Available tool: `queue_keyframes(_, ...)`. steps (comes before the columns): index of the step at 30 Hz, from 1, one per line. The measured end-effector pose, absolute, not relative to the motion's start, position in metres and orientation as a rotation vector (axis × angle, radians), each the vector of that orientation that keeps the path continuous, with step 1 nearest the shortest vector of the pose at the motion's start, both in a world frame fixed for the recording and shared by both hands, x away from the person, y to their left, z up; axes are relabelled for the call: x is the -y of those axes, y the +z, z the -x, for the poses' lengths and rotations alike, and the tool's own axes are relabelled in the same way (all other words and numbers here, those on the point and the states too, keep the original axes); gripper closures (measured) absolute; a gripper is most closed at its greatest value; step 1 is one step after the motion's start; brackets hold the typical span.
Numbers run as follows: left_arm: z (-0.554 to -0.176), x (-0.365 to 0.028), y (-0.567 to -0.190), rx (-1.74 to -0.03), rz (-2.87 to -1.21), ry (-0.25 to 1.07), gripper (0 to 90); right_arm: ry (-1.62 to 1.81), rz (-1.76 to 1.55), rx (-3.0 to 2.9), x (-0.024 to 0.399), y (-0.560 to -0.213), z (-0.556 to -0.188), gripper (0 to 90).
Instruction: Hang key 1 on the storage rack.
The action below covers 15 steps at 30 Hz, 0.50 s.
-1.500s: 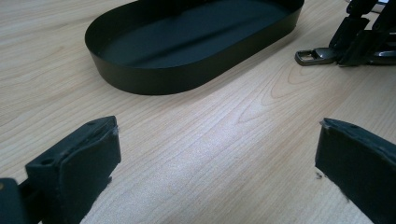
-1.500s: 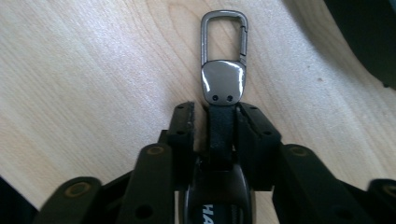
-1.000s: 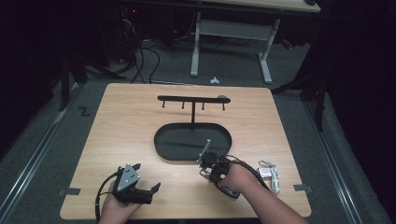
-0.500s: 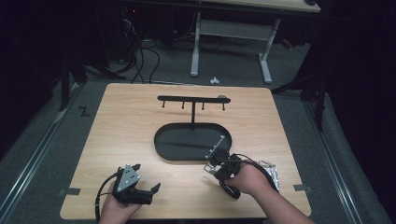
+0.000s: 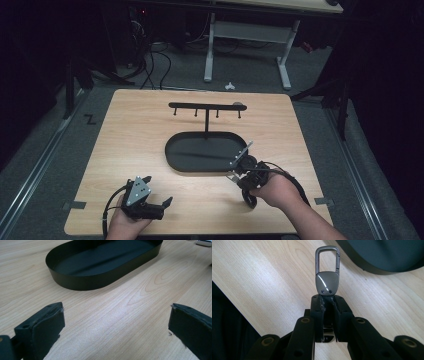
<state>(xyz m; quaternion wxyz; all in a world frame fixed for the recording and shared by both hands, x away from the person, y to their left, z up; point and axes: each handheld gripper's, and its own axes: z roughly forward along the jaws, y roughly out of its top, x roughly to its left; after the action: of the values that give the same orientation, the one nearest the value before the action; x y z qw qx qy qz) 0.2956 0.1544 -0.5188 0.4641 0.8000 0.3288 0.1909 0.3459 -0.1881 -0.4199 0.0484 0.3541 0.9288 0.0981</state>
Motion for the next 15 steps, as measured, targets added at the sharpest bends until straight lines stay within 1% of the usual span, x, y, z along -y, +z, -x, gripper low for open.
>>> queue_keyframes(15,-0.292,-0.161,-0.519,-0.817,-1.962,0.482,1.1,0.389,-1.116,-2.799,0.194,-0.405,-0.352,80.3)
